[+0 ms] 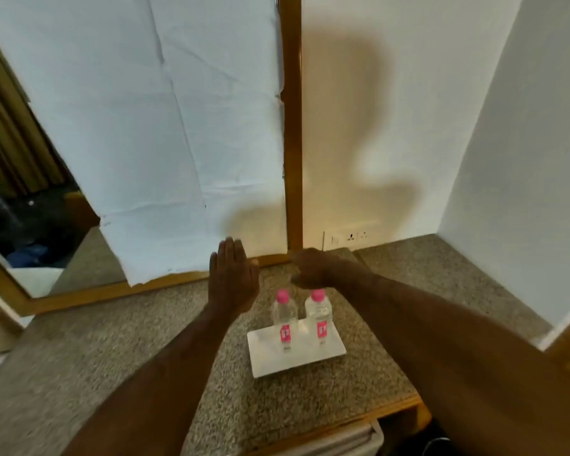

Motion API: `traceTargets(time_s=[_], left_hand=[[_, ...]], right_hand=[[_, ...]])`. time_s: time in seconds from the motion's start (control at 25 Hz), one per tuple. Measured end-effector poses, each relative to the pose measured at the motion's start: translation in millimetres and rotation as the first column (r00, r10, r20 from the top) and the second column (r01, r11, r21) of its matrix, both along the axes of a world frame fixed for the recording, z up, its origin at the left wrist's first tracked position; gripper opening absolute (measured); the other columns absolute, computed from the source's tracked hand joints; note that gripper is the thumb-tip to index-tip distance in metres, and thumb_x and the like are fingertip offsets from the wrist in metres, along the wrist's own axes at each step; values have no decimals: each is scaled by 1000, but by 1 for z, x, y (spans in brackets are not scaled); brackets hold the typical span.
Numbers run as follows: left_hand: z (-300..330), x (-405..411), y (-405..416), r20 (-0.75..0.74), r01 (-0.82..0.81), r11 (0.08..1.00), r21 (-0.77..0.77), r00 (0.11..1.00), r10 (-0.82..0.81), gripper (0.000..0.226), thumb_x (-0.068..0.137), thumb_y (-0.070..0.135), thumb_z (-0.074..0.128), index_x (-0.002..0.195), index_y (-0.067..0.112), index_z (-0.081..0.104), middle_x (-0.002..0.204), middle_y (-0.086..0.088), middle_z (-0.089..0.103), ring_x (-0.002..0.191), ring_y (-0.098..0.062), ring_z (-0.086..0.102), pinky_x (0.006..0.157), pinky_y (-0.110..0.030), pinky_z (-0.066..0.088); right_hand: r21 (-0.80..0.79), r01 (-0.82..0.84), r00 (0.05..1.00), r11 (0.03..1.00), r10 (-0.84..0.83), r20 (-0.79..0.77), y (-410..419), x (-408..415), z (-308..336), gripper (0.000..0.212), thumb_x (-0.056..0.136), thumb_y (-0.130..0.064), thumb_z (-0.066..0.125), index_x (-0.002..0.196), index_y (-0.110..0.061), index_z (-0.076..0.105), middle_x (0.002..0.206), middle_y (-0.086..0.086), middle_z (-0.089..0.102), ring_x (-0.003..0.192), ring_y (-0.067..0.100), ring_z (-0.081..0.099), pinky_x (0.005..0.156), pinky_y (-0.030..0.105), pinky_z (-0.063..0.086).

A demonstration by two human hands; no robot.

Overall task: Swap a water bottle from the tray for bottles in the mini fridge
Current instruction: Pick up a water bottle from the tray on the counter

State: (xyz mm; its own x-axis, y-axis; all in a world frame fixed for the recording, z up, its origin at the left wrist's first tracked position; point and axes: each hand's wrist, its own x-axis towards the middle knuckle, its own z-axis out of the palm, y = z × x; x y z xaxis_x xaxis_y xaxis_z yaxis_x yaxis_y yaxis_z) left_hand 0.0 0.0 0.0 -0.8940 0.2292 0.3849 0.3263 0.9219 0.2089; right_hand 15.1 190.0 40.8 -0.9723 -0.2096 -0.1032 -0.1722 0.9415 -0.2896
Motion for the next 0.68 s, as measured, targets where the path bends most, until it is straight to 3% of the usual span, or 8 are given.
traceTargets(time_s=[0.12, 0.24, 0.32, 0.4, 0.44, 0.52, 0.6, 0.68], left_hand=[[-33, 14, -17, 67, -3, 1000, 0, 998, 3, 61, 93, 37, 34, 139, -2, 33, 144, -26, 41, 135, -39, 37, 112, -51, 32], [-59, 25, -28, 114, 17, 999, -33, 993, -13, 60, 93, 37, 33, 138, -3, 36, 143, -27, 43, 134, -40, 39, 110, -51, 35], [-64, 27, -30, 151, 40, 999, -29, 988, -36, 58, 93, 35, 37, 136, -3, 37, 142, -27, 44, 133, -40, 40, 110, -51, 35], [-74, 28, -36, 156, 79, 995, -54, 985, -70, 55, 93, 33, 40, 135, -3, 37, 141, -26, 44, 133, -40, 40, 110, -51, 34], [-74, 28, -39, 143, 98, 993, -62, 986, -88, 54, 93, 33, 41, 135, -2, 37, 140, -25, 45, 132, -39, 40, 110, -50, 35], [-69, 25, -48, 113, 129, 991, -40, 986, -124, 52, 94, 32, 43, 134, -2, 38, 137, -25, 47, 129, -37, 42, 109, -49, 37], [-64, 33, -57, 61, 151, 988, -42, 987, -148, 53, 93, 32, 43, 135, -2, 37, 137, -26, 47, 130, -37, 41, 111, -48, 36], [-61, 48, -61, 5, 193, 978, -80, 981, -193, 57, 93, 35, 39, 137, -2, 35, 141, -27, 43, 134, -38, 38, 113, -49, 33]], right_hand=[[94, -66, 988, 993, 52, 144, -19, 8, -29, 60, 87, -21, 69, 139, -10, 43, 140, 14, 50, 125, 30, 48, 100, 39, 42], [133, -78, 980, 988, 51, 195, -29, 9, -50, 68, 85, -15, 70, 144, -20, 36, 140, 10, 51, 125, 29, 48, 103, 44, 41], [213, -97, 989, 972, 70, 133, -34, 8, -56, 60, 88, -16, 65, 141, -23, 39, 138, 8, 54, 129, 30, 45, 113, 55, 22], [317, -122, 992, 940, 104, 75, -39, 9, -60, 47, 90, -16, 61, 133, -24, 46, 131, 8, 59, 131, 31, 43, 113, 64, 2], [364, -130, 991, 922, 125, 39, -40, 11, -57, 42, 90, -16, 60, 129, -24, 49, 127, 8, 61, 131, 31, 43, 111, 66, -2], [416, -138, 986, 899, 164, -28, -36, 18, -42, 38, 89, -20, 62, 125, -25, 52, 122, 6, 64, 128, 31, 46, 111, 68, 4], [382, -151, 982, 912, 182, -46, -24, 33, -20, 36, 88, -24, 64, 122, -26, 53, 119, 5, 65, 120, 29, 52, 108, 64, 24], [290, -153, 986, 945, 165, -18, -7, 48, 5, 35, 88, -24, 65, 121, -24, 54, 115, 5, 65, 110, 26, 57, 96, 51, 45]])
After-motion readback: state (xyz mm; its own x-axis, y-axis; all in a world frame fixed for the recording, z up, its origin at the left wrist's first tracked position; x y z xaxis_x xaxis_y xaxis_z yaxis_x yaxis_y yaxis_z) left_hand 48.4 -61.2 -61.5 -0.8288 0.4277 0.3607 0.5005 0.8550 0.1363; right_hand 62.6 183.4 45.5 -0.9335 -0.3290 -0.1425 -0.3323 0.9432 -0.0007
